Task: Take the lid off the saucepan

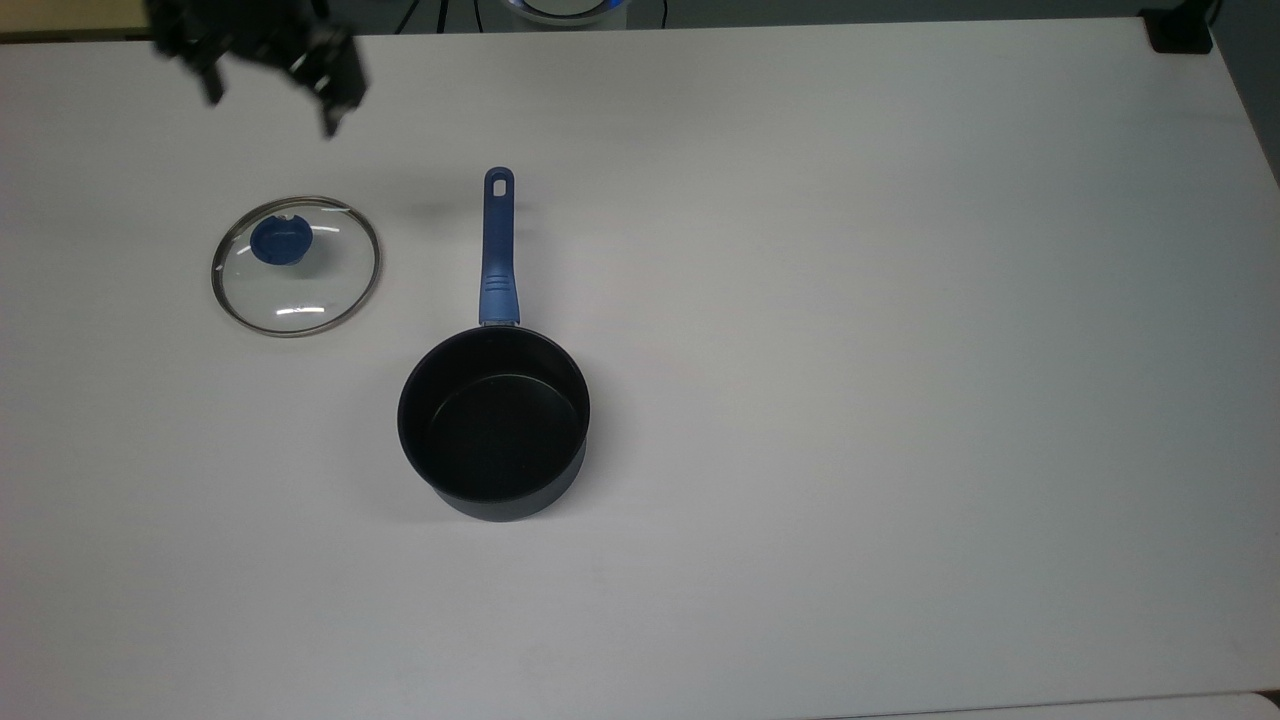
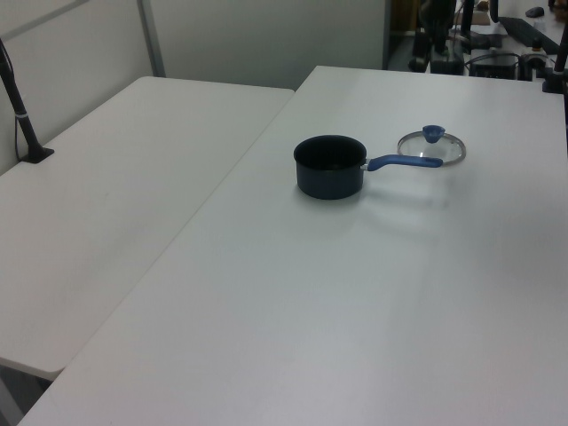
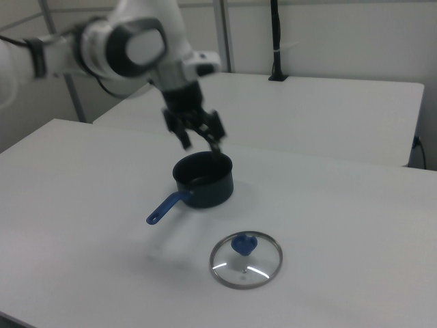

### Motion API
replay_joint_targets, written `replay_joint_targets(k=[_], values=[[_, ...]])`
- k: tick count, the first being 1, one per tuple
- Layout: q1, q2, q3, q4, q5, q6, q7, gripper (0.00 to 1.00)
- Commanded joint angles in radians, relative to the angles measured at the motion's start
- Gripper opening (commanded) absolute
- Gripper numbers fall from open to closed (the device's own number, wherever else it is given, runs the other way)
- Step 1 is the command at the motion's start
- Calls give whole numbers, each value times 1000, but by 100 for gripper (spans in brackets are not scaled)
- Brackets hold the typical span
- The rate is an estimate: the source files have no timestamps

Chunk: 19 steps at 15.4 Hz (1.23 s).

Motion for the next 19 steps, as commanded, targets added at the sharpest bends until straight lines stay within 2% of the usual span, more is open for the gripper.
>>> replay_joint_targets(k=[1, 3, 5, 6, 9, 19], values=[[95, -80, -21, 23, 145, -115, 89, 100], [161, -92, -44, 17, 153, -164, 149, 100], [273, -98, -128, -2, 151, -161, 142, 100], [301, -97, -153, -2, 147, -155, 117, 100], [301, -85, -155, 4, 141, -131, -62, 100], [299, -79, -155, 6, 142, -129, -73, 100]])
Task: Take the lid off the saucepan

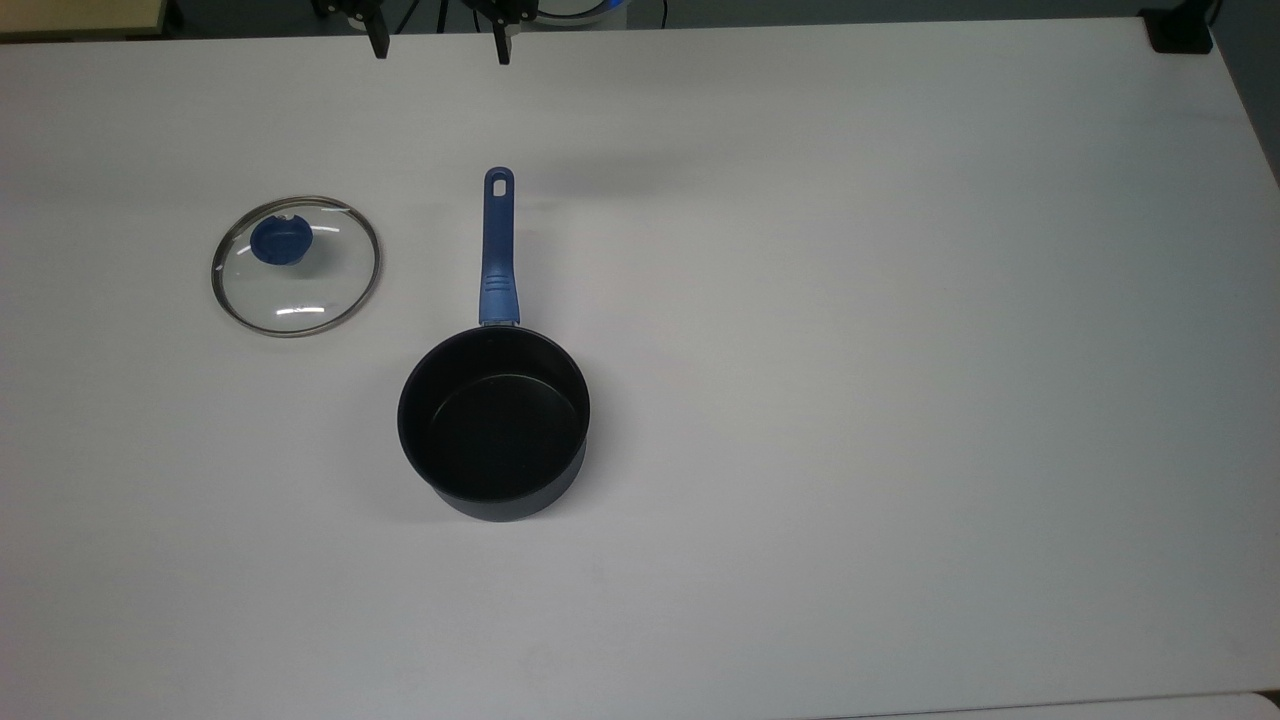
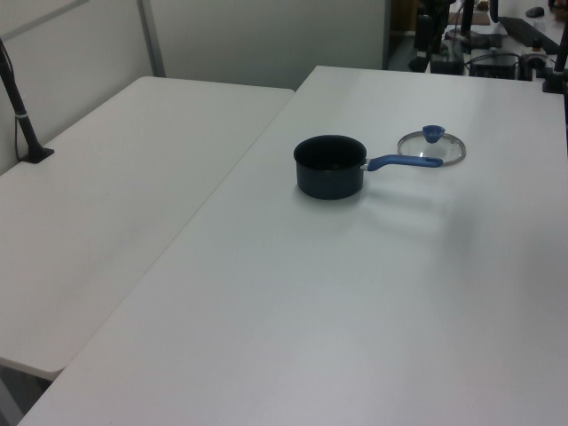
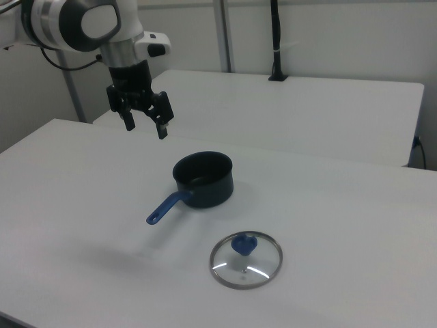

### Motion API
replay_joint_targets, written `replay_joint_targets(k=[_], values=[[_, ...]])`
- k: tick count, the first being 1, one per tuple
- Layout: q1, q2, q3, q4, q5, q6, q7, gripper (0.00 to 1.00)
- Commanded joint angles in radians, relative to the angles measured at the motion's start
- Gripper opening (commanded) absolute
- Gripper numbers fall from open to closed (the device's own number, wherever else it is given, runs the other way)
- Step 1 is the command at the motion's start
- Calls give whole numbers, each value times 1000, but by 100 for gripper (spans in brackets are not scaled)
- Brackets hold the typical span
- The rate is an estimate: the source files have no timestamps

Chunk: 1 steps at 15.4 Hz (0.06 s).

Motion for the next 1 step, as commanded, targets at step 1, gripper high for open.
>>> replay_joint_targets(k=[1], values=[[15, -6, -16, -15, 9, 23, -23, 100]])
